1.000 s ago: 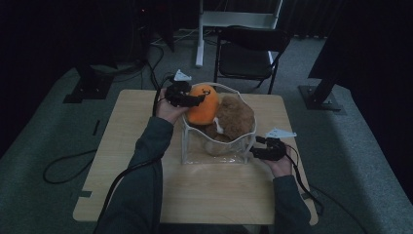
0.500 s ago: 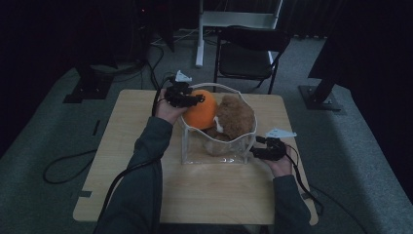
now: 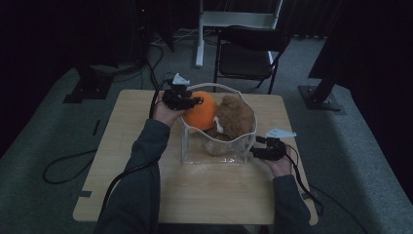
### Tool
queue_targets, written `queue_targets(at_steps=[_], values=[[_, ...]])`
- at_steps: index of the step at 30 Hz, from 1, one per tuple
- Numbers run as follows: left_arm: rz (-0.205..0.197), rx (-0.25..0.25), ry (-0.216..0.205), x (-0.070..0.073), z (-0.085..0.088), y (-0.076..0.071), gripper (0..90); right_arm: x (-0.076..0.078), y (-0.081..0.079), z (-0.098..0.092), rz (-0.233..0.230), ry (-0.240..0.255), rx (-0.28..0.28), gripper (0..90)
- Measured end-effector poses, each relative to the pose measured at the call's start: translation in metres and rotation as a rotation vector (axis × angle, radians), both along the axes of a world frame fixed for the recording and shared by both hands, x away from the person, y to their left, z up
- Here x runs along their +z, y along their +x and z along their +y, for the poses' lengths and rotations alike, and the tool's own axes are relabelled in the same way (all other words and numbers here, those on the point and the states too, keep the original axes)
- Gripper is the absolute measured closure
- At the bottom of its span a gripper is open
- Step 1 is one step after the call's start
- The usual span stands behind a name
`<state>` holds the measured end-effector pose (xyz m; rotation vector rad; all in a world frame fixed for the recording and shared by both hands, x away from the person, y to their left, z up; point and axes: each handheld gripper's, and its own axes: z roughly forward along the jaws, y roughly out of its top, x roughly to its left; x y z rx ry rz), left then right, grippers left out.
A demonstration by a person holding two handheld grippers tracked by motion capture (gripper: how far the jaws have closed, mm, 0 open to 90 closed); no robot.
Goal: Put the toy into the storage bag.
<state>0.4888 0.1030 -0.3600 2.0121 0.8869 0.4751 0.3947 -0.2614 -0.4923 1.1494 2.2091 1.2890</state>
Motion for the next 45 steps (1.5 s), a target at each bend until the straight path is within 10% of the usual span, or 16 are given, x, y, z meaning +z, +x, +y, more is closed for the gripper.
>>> queue_targets(at_steps=[29, 45], values=[[-0.047, 0.108, -0.097, 0.001, 0.060, -0.023, 44.7, 0.000, 0.000, -0.001, 0.000, 0.000, -0.002, 33.9], [-0.016, 0.183, -0.137, -0.026, 0.093, -0.036, 44.3, -0.001, 0.000, -0.001, 0.001, -0.004, -0.004, 33.2]])
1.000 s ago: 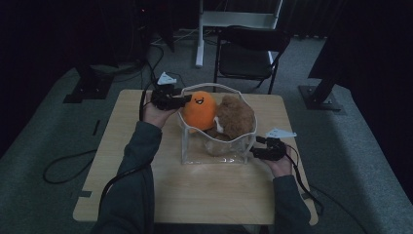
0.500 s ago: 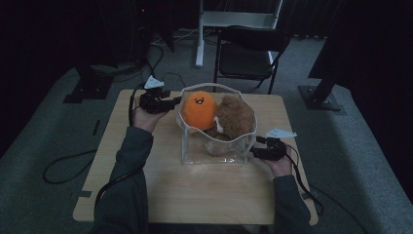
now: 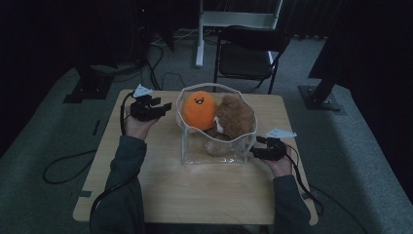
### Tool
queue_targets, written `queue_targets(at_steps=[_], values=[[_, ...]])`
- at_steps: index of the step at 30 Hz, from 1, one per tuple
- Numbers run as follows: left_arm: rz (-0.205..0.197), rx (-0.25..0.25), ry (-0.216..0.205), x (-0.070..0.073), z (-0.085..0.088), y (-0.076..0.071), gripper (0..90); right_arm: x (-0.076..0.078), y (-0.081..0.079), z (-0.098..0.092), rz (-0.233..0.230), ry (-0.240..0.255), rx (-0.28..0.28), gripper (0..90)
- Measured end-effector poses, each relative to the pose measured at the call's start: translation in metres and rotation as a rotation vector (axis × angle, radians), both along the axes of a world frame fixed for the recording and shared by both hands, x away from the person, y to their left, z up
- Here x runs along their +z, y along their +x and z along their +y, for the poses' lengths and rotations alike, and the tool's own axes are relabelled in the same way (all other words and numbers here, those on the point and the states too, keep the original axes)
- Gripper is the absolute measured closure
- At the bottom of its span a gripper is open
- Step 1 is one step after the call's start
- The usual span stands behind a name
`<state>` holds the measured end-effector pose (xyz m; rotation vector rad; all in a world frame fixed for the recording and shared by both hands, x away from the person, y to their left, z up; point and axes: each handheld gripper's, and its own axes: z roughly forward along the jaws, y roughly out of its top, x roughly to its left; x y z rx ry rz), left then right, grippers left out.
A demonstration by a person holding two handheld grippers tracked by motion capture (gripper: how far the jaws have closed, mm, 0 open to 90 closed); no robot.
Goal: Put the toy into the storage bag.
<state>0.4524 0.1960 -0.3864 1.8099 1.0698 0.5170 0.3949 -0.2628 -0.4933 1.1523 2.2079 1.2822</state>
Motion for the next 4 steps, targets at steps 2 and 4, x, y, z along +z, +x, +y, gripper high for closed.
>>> queue_targets(at_steps=[2, 4], values=[[0.005, 0.004, -0.003, -0.0031, 0.0016, -0.0009, 44.4, 0.0000, 0.0000, 0.0000, 0.001, 0.001, 0.000, 33.2], [0.024, 0.015, -0.001, -0.0129, 0.0063, -0.0030, 44.3, 0.0000, 0.0001, 0.0000, 0.001, 0.001, 0.000, 33.2]])
